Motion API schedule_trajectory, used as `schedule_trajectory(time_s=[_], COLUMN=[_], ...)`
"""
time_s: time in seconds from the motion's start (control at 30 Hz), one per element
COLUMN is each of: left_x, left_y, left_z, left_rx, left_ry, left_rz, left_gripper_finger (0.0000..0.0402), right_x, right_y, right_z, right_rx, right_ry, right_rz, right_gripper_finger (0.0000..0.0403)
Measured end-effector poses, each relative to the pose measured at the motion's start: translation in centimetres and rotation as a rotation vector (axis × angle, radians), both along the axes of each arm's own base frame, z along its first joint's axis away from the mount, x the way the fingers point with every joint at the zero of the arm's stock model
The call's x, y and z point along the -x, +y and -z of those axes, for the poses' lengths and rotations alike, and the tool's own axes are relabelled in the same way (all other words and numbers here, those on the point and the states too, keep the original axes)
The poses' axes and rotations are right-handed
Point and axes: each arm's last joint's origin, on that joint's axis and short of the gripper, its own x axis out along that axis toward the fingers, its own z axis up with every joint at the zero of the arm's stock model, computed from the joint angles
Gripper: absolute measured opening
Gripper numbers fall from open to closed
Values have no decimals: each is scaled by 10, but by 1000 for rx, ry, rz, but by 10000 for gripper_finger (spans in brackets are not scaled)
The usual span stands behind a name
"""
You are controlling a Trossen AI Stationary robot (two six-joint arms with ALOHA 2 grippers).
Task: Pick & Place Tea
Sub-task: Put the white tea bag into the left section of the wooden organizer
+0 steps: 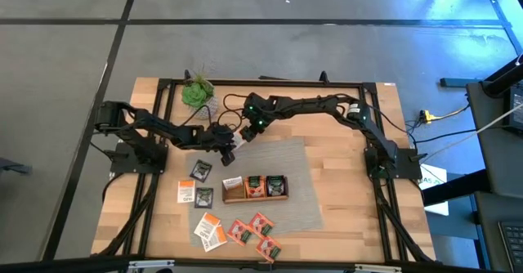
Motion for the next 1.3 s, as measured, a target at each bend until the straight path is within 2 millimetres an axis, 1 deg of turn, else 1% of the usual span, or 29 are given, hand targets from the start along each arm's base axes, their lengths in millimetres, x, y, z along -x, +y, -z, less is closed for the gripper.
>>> schedule_trajectory(time_s=[0.23,0.43,0.6,0.77,0.97,1.1,1.3], left_x=[-1,-1,-1,-1,1,1,1], left_y=[0,0,0,-2,-3,-3,-3], left_z=[0,-1,-1,-1,1,1,1], left_rx=[-4,-4,-1,-4,15,17,19], left_ry=[-9,-13,-11,-9,14,17,18], left_rz=[-2,-3,-1,5,0,-1,0], left_gripper_finger=[108,111,107,111,108,108,111], right_x=[-3,-5,-5,-10,-6,-5,-5], right_y=[1,3,0,-2,-6,-7,-8], right_z=[-1,0,0,-5,-3,-2,-2], right_rx=[0,-25,0,29,36,45,70], right_ry=[-41,-76,-94,-169,-134,-124,-134], right_rz=[-16,-69,-77,-76,-83,-94,-117], right_gripper_finger=[173,173,173,173,172,153,91])
